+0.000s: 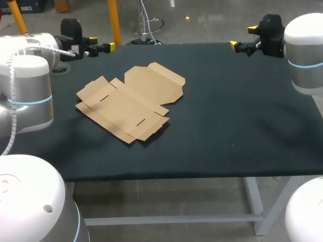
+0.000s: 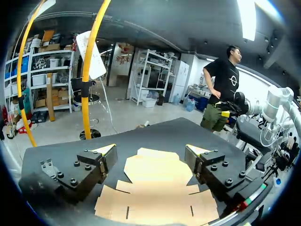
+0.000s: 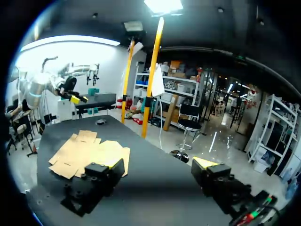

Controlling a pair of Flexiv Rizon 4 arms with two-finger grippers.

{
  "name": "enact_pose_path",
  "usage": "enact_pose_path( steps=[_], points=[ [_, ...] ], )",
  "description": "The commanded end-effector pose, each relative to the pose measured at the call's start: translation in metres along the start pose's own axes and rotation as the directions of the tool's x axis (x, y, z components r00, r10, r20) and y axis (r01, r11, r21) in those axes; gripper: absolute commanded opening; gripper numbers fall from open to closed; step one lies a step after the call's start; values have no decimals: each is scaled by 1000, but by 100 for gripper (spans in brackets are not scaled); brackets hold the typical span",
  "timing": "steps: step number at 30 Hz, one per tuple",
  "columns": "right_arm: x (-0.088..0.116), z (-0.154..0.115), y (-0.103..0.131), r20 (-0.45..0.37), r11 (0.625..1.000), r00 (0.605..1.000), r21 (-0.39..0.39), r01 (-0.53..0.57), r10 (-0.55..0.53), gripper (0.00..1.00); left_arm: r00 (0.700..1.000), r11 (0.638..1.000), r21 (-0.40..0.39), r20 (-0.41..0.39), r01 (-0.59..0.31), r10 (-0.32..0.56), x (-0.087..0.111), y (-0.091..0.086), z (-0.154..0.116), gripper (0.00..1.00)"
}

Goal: Assemble the packaging by folding the flat box into shape, placing the metal phone stand inside, and closing the box properly

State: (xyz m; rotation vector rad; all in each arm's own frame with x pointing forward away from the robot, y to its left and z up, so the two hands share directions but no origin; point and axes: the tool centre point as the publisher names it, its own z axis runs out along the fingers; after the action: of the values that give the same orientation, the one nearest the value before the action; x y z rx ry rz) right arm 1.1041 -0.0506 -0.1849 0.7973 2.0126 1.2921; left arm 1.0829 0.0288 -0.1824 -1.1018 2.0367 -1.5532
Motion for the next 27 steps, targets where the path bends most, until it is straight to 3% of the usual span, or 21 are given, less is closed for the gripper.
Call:
enact_pose_path(
  steps=[1, 7, 9, 11, 18, 27],
  points=[
    [-3, 0, -3, 1, 999, 999, 25, -33, 33, 100, 1000, 999, -34, -3, 0, 0, 0, -1, -1, 100],
    [-6, -7, -8, 16, 987, 992, 102, -127, 126, 100, 998, 990, -129, -6, 62, -63, 3, 0, -8, 100],
    [-6, -11, -9, -15, 982, 988, 104, -154, 157, 100, 996, 982, -166, -14, 87, -90, 3, 1, -12, 100],
    [-7, -13, -10, 18, 972, 983, 148, -185, 184, 100, 994, 974, -204, -13, 100, -105, 4, 1, -16, 100],
    [-4, -24, -19, 17, 891, 926, 267, -367, 377, 100, 980, 922, -344, -12, 181, -197, 13, 5, -34, 100],
    [5, -35, -31, 22, 792, 868, 398, -463, 496, 100, 968, 855, -463, 33, 234, -247, 13, 13, -49, 100]
  ],
)
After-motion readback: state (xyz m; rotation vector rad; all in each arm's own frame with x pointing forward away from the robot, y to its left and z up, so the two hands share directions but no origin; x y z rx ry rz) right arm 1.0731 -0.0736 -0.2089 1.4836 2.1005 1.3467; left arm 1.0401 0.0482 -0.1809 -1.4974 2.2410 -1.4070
